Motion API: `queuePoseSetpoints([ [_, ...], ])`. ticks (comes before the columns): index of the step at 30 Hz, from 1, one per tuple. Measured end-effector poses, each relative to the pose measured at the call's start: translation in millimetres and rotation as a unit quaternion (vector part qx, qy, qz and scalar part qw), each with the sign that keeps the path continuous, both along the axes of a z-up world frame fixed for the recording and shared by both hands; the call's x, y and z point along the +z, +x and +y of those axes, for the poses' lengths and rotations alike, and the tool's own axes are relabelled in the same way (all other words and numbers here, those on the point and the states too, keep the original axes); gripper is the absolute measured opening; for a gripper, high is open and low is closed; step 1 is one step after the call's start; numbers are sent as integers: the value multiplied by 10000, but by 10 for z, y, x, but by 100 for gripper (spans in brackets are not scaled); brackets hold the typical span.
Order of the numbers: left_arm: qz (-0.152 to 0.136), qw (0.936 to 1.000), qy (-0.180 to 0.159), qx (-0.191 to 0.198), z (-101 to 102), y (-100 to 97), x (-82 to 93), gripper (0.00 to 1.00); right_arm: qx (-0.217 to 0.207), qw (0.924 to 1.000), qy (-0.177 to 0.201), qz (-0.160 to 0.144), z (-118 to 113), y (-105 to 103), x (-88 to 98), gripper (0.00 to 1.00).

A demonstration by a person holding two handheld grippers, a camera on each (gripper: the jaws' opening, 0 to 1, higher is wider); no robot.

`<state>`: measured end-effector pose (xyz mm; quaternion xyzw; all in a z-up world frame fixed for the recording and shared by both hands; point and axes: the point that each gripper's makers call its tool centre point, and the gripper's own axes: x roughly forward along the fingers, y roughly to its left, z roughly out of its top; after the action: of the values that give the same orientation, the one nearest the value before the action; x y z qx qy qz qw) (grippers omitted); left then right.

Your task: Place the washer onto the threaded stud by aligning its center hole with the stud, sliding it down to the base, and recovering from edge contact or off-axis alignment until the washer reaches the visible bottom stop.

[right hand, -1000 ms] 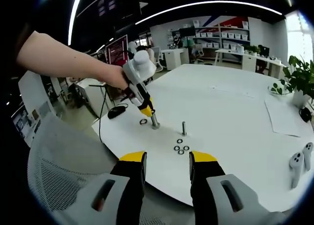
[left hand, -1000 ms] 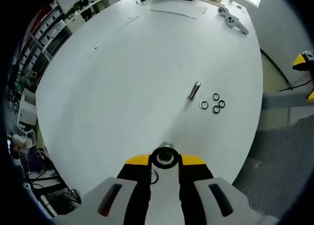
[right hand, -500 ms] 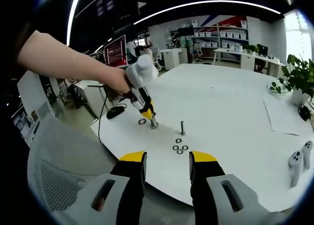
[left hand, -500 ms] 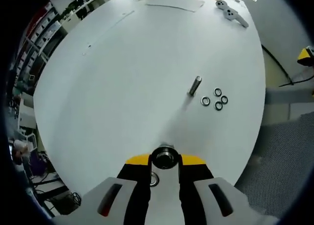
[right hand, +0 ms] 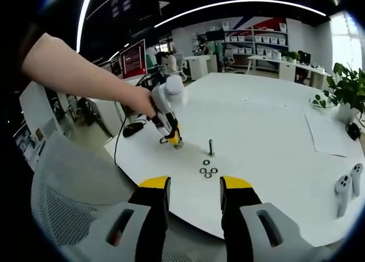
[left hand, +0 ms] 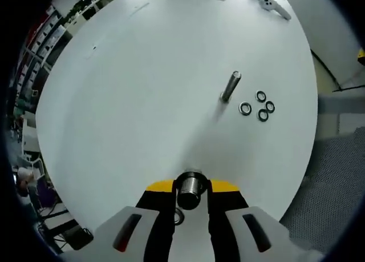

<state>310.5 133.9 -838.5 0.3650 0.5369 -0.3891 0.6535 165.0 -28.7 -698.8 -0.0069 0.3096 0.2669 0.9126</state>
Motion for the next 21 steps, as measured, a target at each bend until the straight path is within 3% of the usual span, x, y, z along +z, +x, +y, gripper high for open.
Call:
queuePoseSetpoints([
  [8,-32,10000,-63,54,7,-12,-36,19,-2,10000,-18,10,-6,4,-10,37],
  [13,-4,9992,-268,309,31,34,-43,20,-10,10000,-21,11,-6,4,-8,37],
  [21,-73,9982,-428,406,28,38,-23,26,-9,10000,-36,16,-7,2,-10,37],
])
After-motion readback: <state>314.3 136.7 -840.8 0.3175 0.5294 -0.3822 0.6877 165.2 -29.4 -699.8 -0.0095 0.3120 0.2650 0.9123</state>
